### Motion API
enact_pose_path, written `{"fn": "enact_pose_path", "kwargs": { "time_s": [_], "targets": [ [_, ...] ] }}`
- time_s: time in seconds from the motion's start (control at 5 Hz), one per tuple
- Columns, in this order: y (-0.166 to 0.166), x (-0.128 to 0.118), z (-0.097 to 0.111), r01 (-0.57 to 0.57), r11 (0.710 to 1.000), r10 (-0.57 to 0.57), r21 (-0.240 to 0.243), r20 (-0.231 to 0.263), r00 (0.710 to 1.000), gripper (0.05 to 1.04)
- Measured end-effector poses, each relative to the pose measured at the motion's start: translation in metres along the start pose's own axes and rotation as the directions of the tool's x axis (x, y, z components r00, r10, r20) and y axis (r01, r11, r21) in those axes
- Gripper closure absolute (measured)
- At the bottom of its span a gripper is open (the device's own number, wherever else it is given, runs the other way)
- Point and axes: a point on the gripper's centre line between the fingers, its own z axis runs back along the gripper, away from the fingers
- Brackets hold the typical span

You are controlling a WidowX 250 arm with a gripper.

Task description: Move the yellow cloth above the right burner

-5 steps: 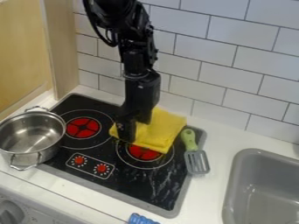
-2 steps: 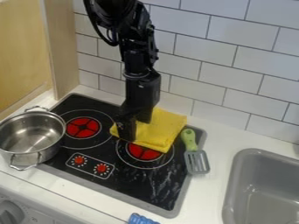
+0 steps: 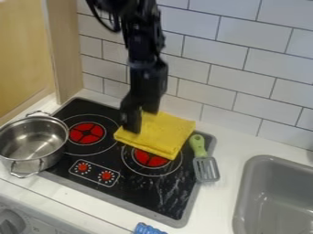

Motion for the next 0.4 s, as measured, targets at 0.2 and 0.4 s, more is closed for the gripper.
{"fn": "enact_pose_path", "kwargs": {
  "time_s": [0.2,0.4],
  "targets": [
    [0.0008,0.0027,0.0165,-0.002,0.999,0.002,0.044,0.01,1.0,0.083],
    [-0.0072,-0.0011,0.0251,-0.003,0.998,0.004,0.068,-0.025,1.0,0.083]
  ]
}}
